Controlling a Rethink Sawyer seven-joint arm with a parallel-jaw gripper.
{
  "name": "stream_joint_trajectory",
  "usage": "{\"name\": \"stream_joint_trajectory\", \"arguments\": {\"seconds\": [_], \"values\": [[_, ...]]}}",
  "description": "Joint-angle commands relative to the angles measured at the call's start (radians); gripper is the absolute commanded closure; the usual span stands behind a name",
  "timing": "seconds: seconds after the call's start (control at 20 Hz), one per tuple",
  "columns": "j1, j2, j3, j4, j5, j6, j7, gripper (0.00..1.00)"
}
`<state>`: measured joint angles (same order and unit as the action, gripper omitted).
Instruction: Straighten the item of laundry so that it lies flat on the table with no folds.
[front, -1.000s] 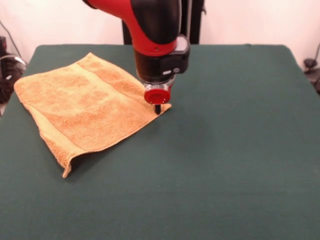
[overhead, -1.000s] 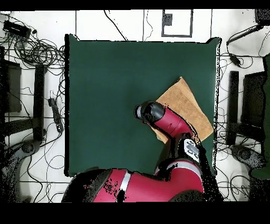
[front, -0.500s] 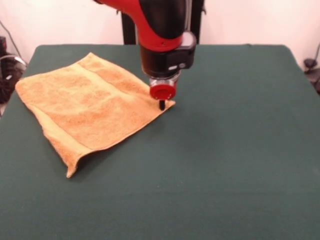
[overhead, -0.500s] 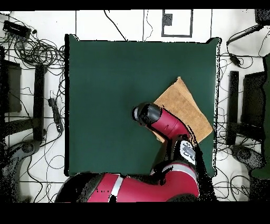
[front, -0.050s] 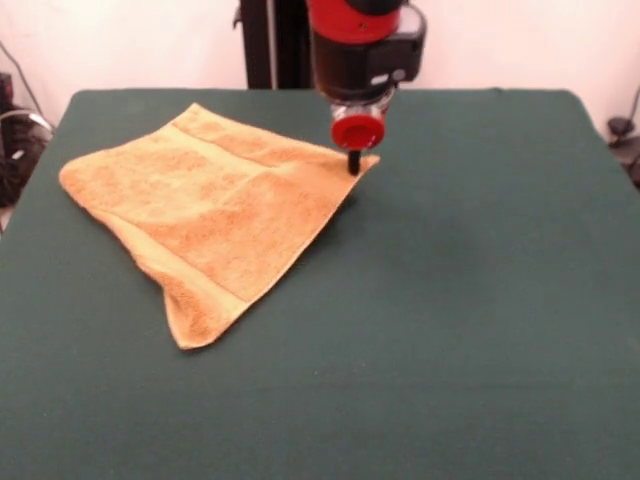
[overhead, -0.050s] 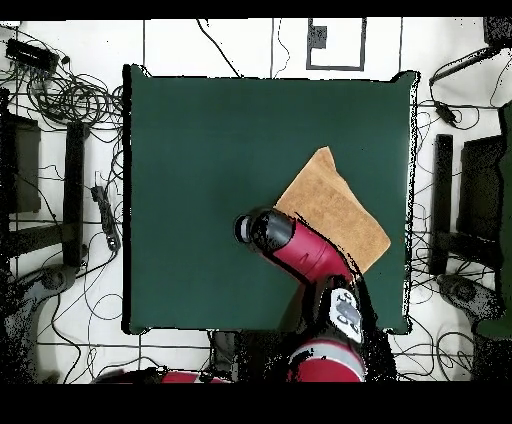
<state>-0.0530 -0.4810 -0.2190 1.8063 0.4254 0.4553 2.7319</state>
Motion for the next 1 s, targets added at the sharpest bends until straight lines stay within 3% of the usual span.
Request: {"name": "stream_joint_trajectory", "arguments": {"seconds": [0.05, 0.45, 1.0], "values": [[0.049, -0.022, 0.12, 0.178, 0.113, -0.017, 0.239, 1.0], [-0.005, 0.116, 0.345, 0.245, 0.274, -0.367, 0.34, 1.0], [0.112, 0.088, 0.324, 0.28, 0.418, -0.391, 0.385, 1.0]]}}
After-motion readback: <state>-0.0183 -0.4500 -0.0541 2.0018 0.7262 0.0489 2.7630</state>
